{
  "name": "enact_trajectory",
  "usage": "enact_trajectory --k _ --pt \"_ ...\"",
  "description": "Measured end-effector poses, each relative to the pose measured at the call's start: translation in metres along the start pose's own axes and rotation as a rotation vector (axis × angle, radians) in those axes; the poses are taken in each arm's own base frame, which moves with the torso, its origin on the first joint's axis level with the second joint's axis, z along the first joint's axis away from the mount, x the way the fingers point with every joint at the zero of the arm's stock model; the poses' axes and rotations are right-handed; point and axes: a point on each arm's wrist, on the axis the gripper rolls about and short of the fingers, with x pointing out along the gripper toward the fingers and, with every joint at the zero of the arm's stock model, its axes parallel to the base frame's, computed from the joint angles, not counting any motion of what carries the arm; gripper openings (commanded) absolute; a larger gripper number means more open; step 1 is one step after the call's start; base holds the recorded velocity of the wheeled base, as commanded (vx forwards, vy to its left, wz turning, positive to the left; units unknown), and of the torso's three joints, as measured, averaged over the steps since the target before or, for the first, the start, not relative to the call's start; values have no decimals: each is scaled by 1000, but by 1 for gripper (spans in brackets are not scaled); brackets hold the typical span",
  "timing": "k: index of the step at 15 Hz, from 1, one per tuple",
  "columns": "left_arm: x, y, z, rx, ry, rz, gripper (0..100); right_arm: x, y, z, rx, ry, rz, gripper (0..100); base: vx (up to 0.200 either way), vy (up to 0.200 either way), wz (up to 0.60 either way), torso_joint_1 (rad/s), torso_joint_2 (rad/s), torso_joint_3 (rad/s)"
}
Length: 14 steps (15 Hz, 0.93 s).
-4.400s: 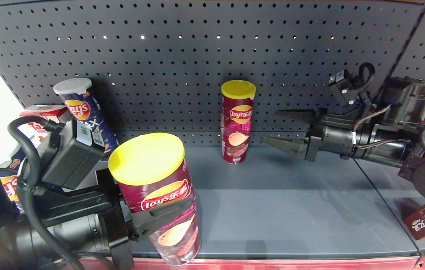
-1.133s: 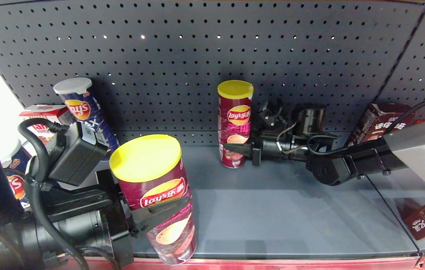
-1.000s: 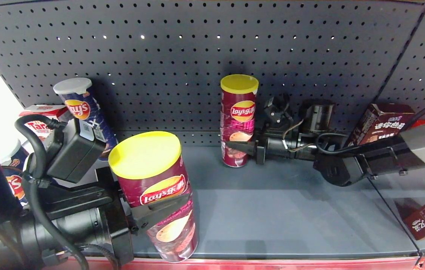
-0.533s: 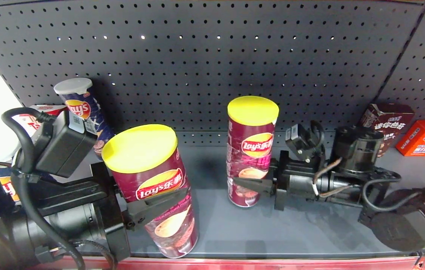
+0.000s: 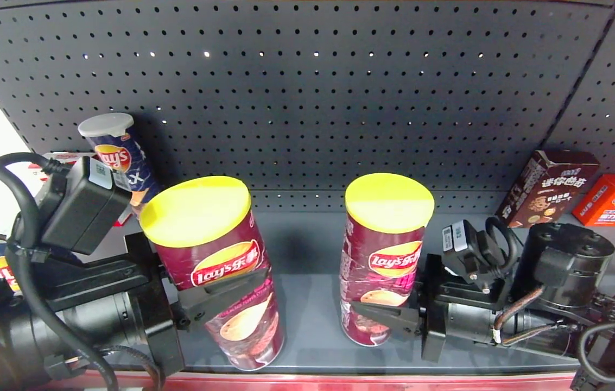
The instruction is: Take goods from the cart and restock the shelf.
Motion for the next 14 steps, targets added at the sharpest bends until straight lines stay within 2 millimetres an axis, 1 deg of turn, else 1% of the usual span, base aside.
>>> enact_trajectory --k 5,11,12,14 --pt "-2 0 -1 -1 0 4 0 3 0 -15 10 39 8 0 0 0 0 0 0 0" --pt "-4 0 -2 -1 0 6 0 9 -2 -22 16 53 11 0 0 0 0 0 0 0" --pt "-4 0 -2 -1 0 6 0 10 -2 -22 17 55 10 100 0 0 0 0 0 0" --pt "-5 0 -2 -1 0 6 0 10 -2 -24 23 71 -17 100 0 0 0 0 0 0"
